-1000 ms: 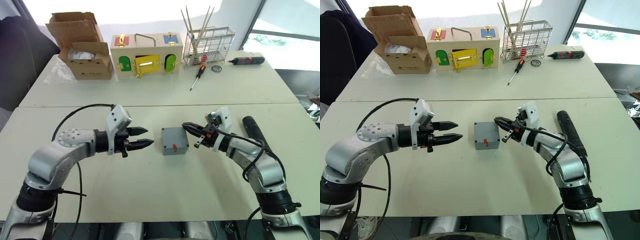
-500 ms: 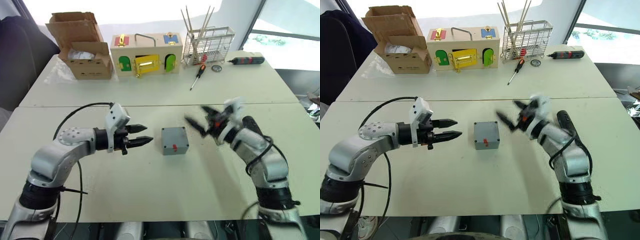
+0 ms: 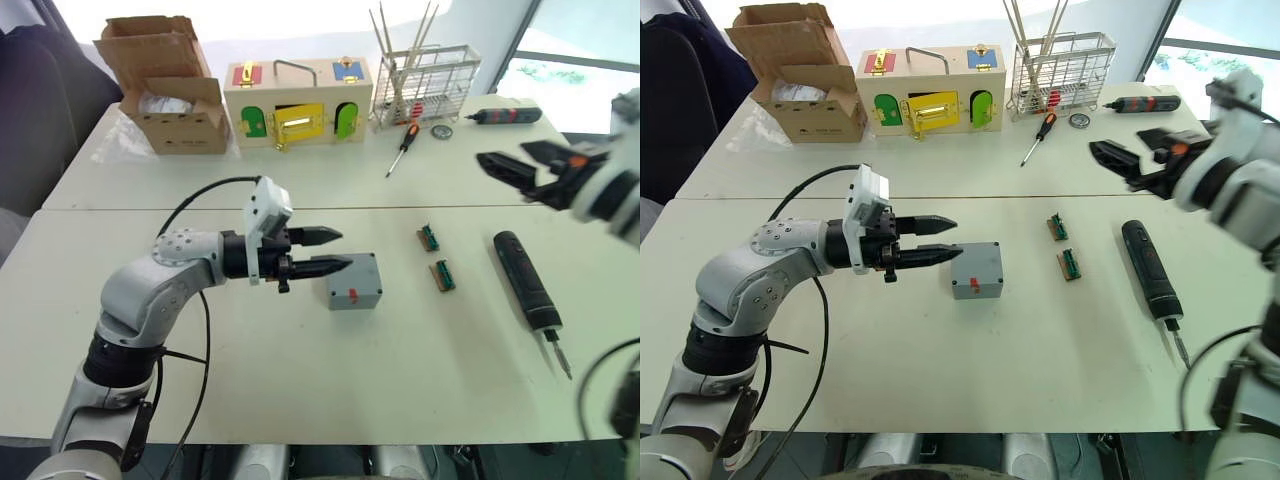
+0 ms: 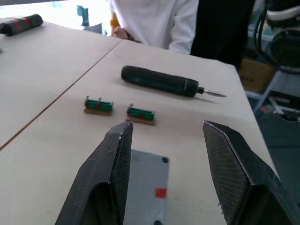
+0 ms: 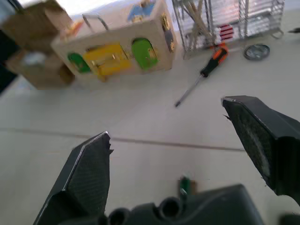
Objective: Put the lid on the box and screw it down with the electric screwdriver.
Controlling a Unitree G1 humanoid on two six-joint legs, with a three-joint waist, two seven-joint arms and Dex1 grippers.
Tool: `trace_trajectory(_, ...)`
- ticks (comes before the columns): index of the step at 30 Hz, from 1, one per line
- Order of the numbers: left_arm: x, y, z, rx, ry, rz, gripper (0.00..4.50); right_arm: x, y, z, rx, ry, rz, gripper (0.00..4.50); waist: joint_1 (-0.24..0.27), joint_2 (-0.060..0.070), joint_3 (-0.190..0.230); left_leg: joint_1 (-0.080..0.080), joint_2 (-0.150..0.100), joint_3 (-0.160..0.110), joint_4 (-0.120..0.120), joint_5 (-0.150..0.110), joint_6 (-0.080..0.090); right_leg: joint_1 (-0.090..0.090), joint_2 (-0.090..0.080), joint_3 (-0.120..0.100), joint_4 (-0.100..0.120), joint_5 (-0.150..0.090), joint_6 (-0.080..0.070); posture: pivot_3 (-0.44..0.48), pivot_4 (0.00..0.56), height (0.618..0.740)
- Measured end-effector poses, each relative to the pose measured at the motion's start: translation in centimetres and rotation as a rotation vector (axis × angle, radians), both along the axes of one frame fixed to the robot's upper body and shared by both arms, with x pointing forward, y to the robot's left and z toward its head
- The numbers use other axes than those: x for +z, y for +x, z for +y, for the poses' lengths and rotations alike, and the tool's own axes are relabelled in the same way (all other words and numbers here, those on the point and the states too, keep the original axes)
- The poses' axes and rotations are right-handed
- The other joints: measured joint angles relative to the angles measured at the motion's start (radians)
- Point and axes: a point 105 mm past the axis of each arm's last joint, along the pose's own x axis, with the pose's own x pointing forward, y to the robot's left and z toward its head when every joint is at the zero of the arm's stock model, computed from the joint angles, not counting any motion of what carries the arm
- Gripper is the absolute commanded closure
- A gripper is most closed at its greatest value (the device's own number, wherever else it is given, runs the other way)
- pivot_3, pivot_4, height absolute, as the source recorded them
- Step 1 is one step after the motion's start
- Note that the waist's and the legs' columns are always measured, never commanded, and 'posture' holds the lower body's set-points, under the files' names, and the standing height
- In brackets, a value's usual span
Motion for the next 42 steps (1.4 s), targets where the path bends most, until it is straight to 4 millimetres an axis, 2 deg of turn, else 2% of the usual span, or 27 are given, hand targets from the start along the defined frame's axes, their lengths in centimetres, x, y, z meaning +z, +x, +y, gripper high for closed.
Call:
trace_trajectory(2, -0.6, -0.9, -0.6, -0.057, 0.03, 0.001, 2.12, -2.7, -0.6, -2.4, -0.024, -0.092, 0.21, 0.08, -0.006, -0.001, 0.0, 0.002, 0.0, 0.001, 0.002, 0.0, 0.001, 0.003, -0.001, 0.001, -0.001, 0.0, -0.001, 0.0, 0.15, 0.73)
trace_trajectory(4, -1.3, -1.9, -1.2, -0.111, 0.069, -0.013, 2.12, -6.0, -2.2, -5.6, -0.064, -0.164, 0.483, 0.08, -0.012, 0.0, 0.001, 0.002, -0.001, 0.002, 0.003, -0.001, 0.002, 0.003, -0.002, 0.002, -0.001, 0.0, -0.001, 0.0, 0.15, 0.73)
trace_trajectory(5, -1.5, -2.3, -1.5, -0.133, 0.079, -0.018, 2.12, -7.2, -3.0, -7.1, -0.084, -0.181, 0.58, 0.08, -0.015, 0.0, 0.001, 0.002, -0.001, 0.002, 0.003, -0.001, 0.002, 0.003, -0.002, 0.002, -0.001, 0.0, -0.001, 0.0, 0.15, 0.73)
trace_trajectory(7, -1.9, -2.6, -1.6, -0.147, 0.091, -0.029, 2.12, -8.6, -3.8, -8.4, -0.081, -0.189, 0.696, 0.08, -0.022, 0.001, 0.001, 0.002, -0.001, 0.003, 0.002, -0.002, 0.003, 0.001, -0.001, 0.003, -0.001, 0.001, -0.001, 0.0, 0.15, 0.73)
trace_trajectory(9, -2.4, -3.0, -1.7, -0.152, 0.109, -0.034, 2.12, -9.1, -4.1, -8.7, -0.053, -0.173, 0.769, 0.08, -0.028, 0.004, 0.003, 0.002, 0.0, 0.004, 0.001, -0.001, 0.002, -0.001, -0.001, 0.005, 0.0, 0.001, 0.0, 0.0, 0.15, 0.73)
trace_trajectory(13, -2.6, -3.6, -2.0, -0.147, 0.11, -0.051, 2.12, -9.2, -2.9, -8.6, -0.022, -0.137, 0.81, 0.08, -0.023, 0.006, 0.005, 0.001, 0.001, 0.003, 0.0, 0.001, -0.002, -0.002, 0.001, 0.004, 0.001, 0.001, 0.0, 0.0, 0.15, 0.73)
trace_trajectory(17, -2.8, -4.1, -2.2, -0.138, 0.146, -0.085, 2.12, -11.2, -1.4, -8.4, -0.029, -0.132, 0.878, 0.08, -0.01, 0.006, 0.005, -0.001, 0.0, 0.002, 0.001, 0.004, -0.007, -0.002, 0.0, 0.004, 0.0, 0.001, 0.0, 0.0, 0.15, 0.73)
trace_trajectory(25, -3.2, -4.0, -2.0, -0.078, 0.182, -0.087, 2.12, -14.0, -1.1, -9.0, -0.046, -0.164, 0.986, 0.08, 0.005, 0.006, 0.005, -0.001, -0.002, 0.001, 0.002, 0.005, -0.009, -0.002, -0.001, 0.004, 0.0, 0.001, 0.0, 0.0, 0.15, 0.73)
trace_trajectory(34, -3.5, -3.4, -1.9, -0.052, 0.187, -0.083, 2.12, -14.4, -1.4, -8.9, -0.074, -0.201, 1.032, 0.08, 0.01, 0.005, 0.005, -0.001, -0.002, -0.001, 0.002, 0.006, -0.01, 0.0, -0.001, 0.001, 0.001, 0.001, 0.001, 0.0, 0.15, 0.73)
trace_trajectory(37, -3.6, -3.0, -1.9, -0.038, 0.184, -0.081, 2.12, -14.7, -1.6, -8.8, -0.071, -0.227, 1.041, 0.9, 0.01, 0.003, 0.004, 0.0, -0.002, -0.003, 0.002, 0.006, -0.011, 0.001, -0.001, -0.001, 0.001, 0.001, 0.001, 0.0, 0.15, 0.73)
trace_trajectory(42, -3.9, -2.7, -1.9, -0.024, 0.184, -0.087, 2.12, -15.5, -3.6, -8.8, -0.052, -0.295, 1.08, 2.28, 0.014, 0.002, 0.003, -0.001, -0.002, -0.005, 0.002, 0.006, -0.011, 0.001, -0.001, -0.003, 0.001, 0.001, 0.001, 0.0, 0.15, 0.73)
